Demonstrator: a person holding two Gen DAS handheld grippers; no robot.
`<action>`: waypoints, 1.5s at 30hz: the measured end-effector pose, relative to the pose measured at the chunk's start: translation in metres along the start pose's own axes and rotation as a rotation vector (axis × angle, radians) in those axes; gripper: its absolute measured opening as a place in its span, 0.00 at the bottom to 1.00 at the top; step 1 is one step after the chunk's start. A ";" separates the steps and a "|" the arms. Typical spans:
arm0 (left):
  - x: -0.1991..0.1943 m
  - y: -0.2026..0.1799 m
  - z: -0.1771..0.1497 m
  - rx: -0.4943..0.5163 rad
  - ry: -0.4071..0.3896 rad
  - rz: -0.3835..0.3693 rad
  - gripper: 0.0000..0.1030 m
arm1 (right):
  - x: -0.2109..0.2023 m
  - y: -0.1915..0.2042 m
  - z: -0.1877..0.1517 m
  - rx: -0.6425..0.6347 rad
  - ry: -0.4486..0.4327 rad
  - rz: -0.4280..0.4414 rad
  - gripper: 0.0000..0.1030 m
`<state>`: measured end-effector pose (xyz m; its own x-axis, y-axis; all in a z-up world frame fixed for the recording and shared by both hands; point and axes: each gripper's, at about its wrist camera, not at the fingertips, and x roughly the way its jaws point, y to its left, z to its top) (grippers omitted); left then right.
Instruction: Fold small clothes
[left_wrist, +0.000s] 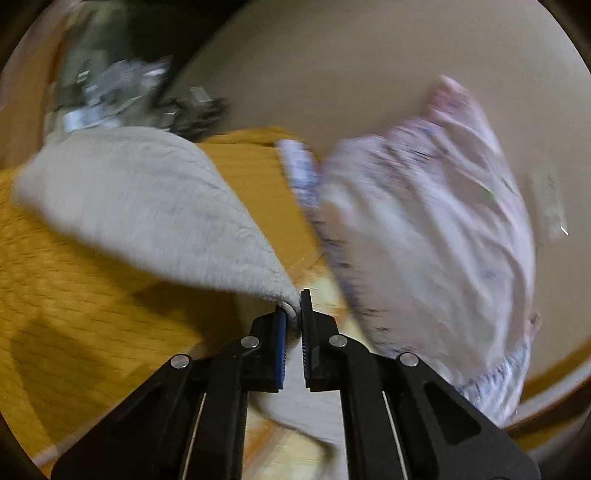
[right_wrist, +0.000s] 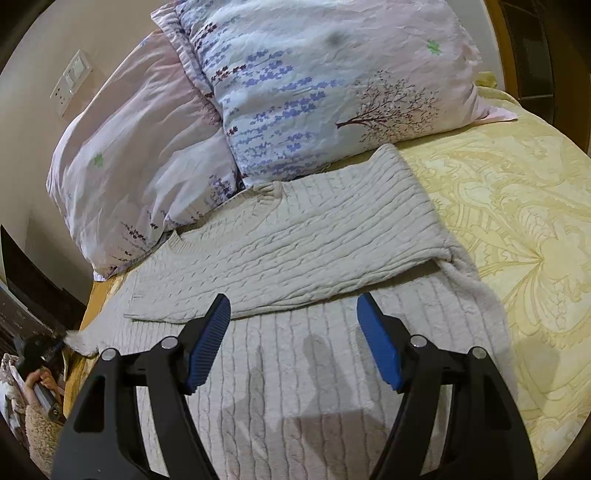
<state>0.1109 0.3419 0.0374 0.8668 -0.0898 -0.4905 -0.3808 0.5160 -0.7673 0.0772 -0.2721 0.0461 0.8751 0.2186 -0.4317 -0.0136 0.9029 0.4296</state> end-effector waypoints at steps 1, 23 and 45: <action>0.002 -0.019 -0.005 0.042 0.008 -0.031 0.06 | -0.001 -0.001 0.000 0.001 -0.003 0.000 0.69; 0.123 -0.205 -0.270 0.708 0.570 -0.196 0.10 | -0.004 -0.011 0.010 -0.088 0.019 -0.059 0.69; 0.088 -0.099 -0.166 0.506 0.438 -0.066 0.31 | 0.127 0.234 -0.027 -0.958 0.172 0.176 0.41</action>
<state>0.1716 0.1412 0.0012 0.6319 -0.4167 -0.6535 -0.0413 0.8239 -0.5653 0.1721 -0.0231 0.0705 0.7419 0.3606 -0.5653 -0.5889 0.7535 -0.2922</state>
